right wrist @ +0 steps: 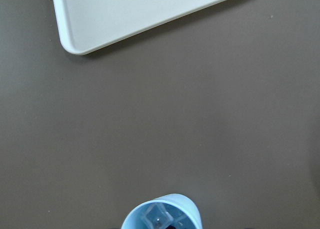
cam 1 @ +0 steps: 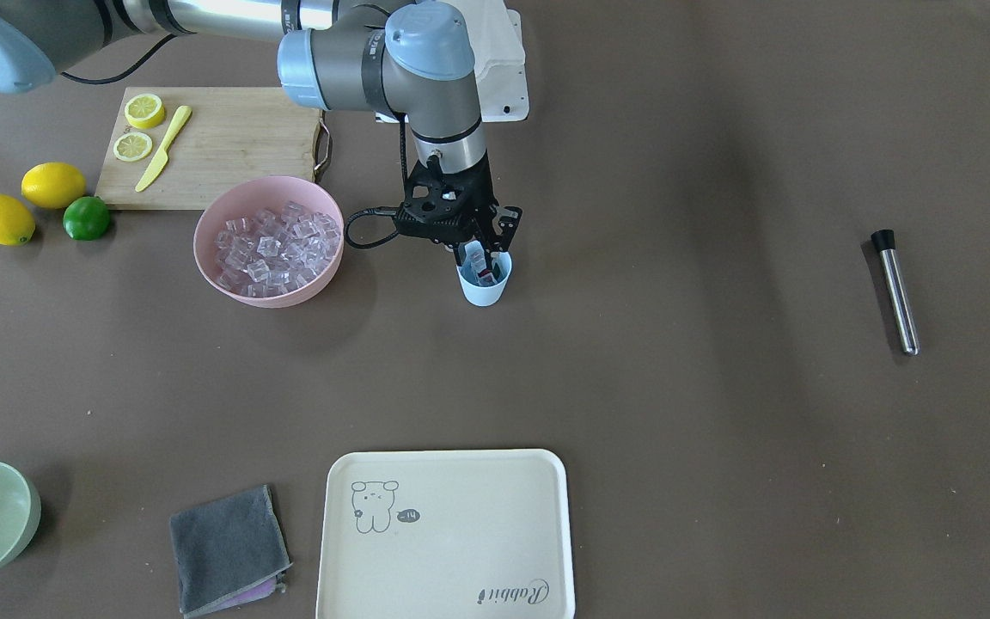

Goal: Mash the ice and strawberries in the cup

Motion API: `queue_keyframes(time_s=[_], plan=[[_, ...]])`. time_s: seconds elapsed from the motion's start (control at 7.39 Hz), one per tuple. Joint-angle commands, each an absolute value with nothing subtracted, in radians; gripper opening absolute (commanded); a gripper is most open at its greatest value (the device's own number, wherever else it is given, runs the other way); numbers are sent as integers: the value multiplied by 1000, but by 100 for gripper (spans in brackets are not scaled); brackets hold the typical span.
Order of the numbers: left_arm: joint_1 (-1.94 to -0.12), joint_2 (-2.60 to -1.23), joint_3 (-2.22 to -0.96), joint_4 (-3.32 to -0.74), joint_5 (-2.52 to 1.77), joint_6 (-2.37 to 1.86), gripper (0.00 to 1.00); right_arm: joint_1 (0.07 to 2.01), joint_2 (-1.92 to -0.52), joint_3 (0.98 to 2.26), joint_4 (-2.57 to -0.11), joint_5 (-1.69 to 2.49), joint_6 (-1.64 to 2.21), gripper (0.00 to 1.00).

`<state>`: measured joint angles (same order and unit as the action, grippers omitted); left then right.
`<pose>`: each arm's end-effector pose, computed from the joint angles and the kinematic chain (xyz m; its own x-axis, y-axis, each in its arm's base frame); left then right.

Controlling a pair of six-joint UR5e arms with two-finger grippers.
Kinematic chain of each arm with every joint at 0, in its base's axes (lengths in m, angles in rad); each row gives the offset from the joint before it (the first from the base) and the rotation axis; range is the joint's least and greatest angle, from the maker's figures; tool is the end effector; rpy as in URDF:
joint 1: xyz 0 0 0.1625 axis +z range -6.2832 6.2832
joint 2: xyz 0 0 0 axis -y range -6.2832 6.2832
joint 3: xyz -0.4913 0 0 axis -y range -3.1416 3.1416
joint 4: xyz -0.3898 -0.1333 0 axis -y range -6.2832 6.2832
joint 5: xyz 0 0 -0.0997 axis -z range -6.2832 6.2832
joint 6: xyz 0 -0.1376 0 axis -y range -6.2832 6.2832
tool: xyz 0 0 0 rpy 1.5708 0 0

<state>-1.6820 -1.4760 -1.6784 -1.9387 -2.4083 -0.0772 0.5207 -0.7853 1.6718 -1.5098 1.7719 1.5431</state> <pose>-0.0830 -0.4637 0.6951 0.6858 0.1283 -0.7164 0.1564 0.9353 0.3173 -0.6079 -0.4706 0.2056 0.5158 0.2645 0.8149 -0.3326 0.9384 -0.0941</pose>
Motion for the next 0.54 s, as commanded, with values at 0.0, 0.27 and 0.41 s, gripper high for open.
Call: queue_keyframes(time_s=[0.0,0.27,0.41], plan=[[-1617,-1485,-1680,-1940,-2402,-138,98,635,-927,1825,-1569,1880,1361,100],[-1554,-1502,-1678,-1940,-2401,-202,98,782,-1015,1845,-1569,2020,1197,100],[-1504,-1522,-1677,-1942,-2395,-262,98,858,-1073,1850,-1568,2076,1083,100]])
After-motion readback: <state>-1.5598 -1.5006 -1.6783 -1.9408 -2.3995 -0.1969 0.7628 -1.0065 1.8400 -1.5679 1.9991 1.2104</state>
